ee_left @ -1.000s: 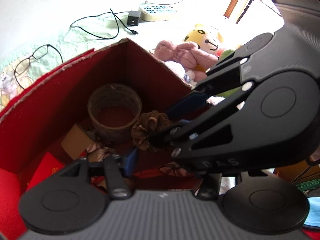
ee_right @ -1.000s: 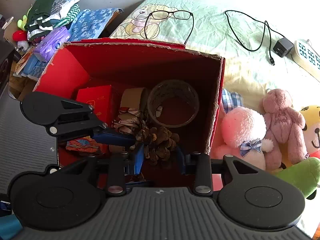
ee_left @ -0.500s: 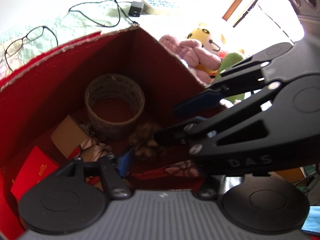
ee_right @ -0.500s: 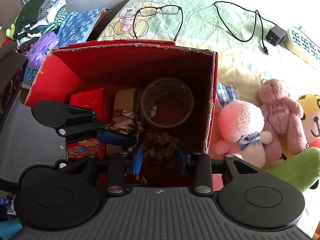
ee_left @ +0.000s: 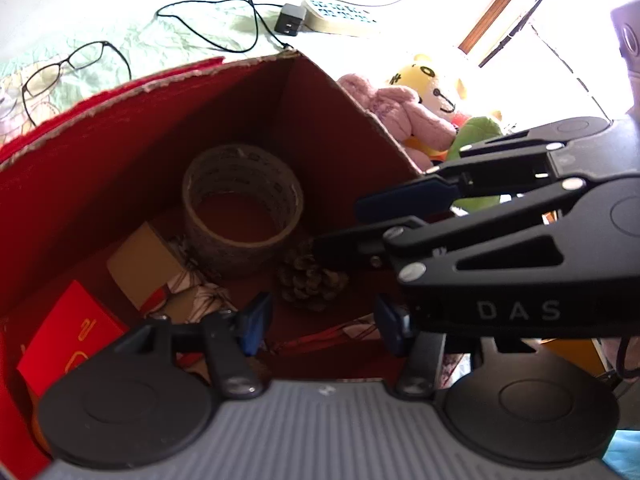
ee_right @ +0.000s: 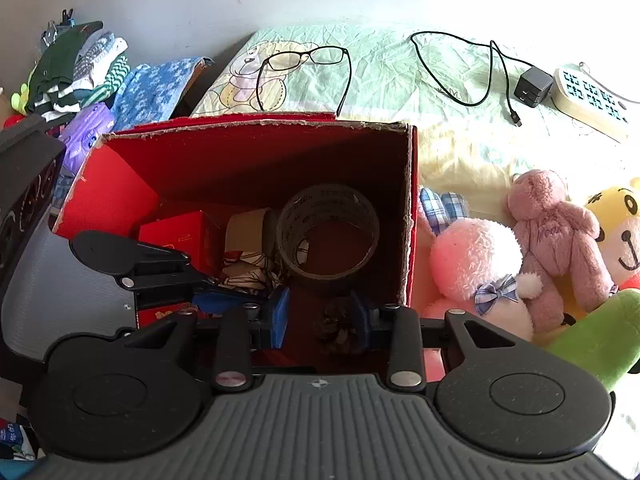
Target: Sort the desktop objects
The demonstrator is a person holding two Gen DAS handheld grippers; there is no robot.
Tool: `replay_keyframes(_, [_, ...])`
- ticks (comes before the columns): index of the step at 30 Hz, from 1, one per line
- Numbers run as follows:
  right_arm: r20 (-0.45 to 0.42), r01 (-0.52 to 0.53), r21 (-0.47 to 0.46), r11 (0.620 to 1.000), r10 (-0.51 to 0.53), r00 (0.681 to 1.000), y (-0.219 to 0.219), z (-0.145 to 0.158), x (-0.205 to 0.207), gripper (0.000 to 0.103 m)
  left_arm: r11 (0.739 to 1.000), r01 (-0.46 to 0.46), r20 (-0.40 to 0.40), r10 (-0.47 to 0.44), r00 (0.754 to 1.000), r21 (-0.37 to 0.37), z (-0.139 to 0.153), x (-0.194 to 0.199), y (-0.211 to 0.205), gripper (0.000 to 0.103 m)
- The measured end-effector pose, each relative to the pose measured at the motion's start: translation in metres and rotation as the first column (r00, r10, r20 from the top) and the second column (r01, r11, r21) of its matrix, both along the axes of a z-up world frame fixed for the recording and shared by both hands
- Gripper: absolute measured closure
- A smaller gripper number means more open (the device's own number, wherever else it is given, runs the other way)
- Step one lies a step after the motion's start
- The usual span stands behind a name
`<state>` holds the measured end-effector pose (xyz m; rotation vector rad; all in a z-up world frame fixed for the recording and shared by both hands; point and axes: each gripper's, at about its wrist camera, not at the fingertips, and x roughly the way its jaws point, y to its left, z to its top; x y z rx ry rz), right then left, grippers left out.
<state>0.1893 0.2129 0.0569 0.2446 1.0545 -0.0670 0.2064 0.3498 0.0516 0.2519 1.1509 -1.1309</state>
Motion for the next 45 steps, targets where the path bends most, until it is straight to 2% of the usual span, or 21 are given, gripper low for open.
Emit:
replay_keyframes(3, [0.017,0.0,-0.019,1.0,0.0,1.0,0.003,-0.002,-0.004,0.068,0.999,-0.019,0.036,0.017,0.999,0.042,0.001,-0.003,-0.002,0.047])
replay_keyframes(6, [0.03,0.003,-0.029,1.0,-0.002,1.0,0.004,-0.002,-0.006,0.068,0.998,-0.035,0.051,0.032,0.998,0.059,0.001,-0.004,-0.001,0.041])
replay_keyframes(10, [0.056,0.032,0.001,0.999,-0.032,0.998,-0.001,-0.002,-0.009,0.069,0.996,-0.052,0.047,0.049,0.998,0.068,0.0,-0.003,0.002,0.039])
replay_keyframes(13, [0.073,0.053,0.023,0.998,-0.054,0.996,-0.003,-0.002,-0.013,0.07,0.994,-0.075,0.086,0.069,0.994,0.077,0.004,-0.004,0.006,0.04])
replay_keyframes(21, [0.093,0.076,0.03,0.997,-0.078,0.993,-0.002,-0.002,-0.016,0.069,0.978,-0.179,0.131,0.165,0.978,0.103,0.008,-0.001,0.016,0.026])
replay_keyframes(26, [0.111,0.097,0.058,0.994,-0.103,0.988,-0.003,-0.003,-0.019,0.068,0.963,-0.238,0.188,0.212,0.959,0.13,0.009,-0.005,0.021,0.022])
replay_keyframes(29, [0.122,0.105,0.063,0.992,-0.112,0.986,-0.001,-0.003,-0.021,0.066,0.945,-0.296,0.226,0.26,0.939,0.141,0.01,-0.006,0.021,0.016])
replay_keyframes(38, [0.145,0.119,0.057,0.991,-0.127,0.981,0.0,-0.004,-0.024,0.066,0.899,-0.39,0.286,0.328,0.9,0.199,0.012,-0.005,0.023,0.016])
replay_keyframes(45, [0.156,0.122,0.027,0.992,-0.124,0.98,0.003,-0.005,-0.025,0.065,0.886,-0.403,0.281,0.337,0.899,0.228,0.01,-0.005,0.023,0.016])
